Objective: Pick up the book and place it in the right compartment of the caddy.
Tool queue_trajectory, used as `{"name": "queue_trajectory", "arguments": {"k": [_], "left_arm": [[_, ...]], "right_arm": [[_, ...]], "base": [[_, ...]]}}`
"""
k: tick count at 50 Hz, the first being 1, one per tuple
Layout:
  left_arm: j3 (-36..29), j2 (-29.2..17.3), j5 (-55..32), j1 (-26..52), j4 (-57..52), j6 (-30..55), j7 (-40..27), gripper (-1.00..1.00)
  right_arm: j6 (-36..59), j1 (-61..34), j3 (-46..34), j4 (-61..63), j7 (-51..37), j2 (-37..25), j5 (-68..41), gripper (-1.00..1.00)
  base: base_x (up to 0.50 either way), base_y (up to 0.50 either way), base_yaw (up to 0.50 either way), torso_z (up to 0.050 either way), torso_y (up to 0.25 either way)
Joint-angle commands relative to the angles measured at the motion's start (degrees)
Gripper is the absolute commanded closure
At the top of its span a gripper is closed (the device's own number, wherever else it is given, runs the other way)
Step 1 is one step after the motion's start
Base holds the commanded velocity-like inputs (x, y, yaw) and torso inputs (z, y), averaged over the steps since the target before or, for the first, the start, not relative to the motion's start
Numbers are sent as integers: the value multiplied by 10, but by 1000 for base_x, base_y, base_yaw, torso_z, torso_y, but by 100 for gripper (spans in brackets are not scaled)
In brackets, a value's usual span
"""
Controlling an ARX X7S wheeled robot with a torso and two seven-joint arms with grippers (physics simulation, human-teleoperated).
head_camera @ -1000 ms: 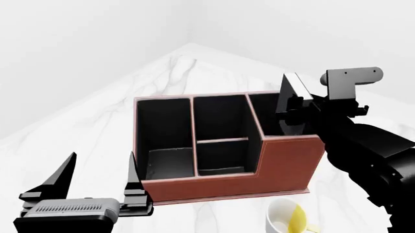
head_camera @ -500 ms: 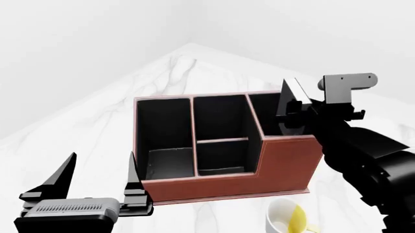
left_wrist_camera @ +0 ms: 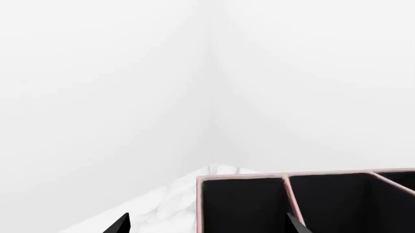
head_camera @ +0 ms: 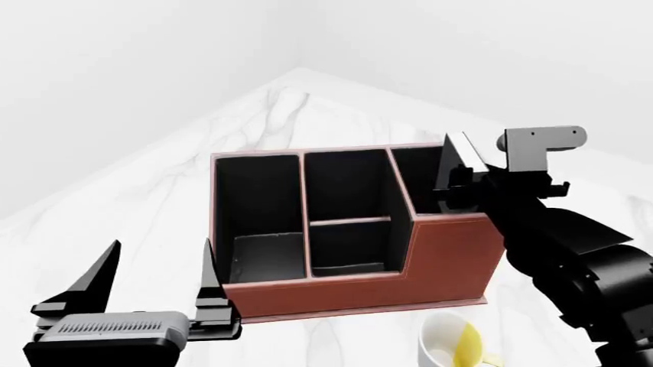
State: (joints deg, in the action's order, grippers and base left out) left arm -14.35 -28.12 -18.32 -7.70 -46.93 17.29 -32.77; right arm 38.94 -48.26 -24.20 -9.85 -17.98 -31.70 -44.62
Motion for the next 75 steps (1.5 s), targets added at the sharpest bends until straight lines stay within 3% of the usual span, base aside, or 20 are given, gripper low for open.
{"name": "queue_trajectory", "arguments": {"k": [1, 29, 30, 58, 67, 75], "left_arm": [[-1, -1, 0, 0, 0, -1, -2, -100], [-4, -4, -1, 1, 0, -2, -5, -100], [-4, -4, -1, 0, 0, -2, -5, -100], [-5, -6, -3, 2, 2, -4, -9, -100], [-6, -7, -4, 2, 2, -4, -10, -100], [-7, -8, -5, 2, 1, -5, -10, -100]], "right_arm": [[-8, -2, 6, 1, 7, 1, 29, 100], [-19, 7, 6, -16, 13, 4, 30, 100], [-19, 6, 7, -17, 13, 4, 28, -100], [-27, 7, 11, -16, 10, 3, 29, -100], [-109, 23, 84, 84, -16, -13, 11, -100], [-114, 15, 111, 144, -28, -30, -8, -100]], "base": [[0, 0, 0, 0, 10], [0, 0, 1, 0, 0], [0, 0, 0, 0, 0], [0, 0, 0, 0, 0], [0, 0, 0, 0, 0], [0, 0, 0, 0, 0]]}}
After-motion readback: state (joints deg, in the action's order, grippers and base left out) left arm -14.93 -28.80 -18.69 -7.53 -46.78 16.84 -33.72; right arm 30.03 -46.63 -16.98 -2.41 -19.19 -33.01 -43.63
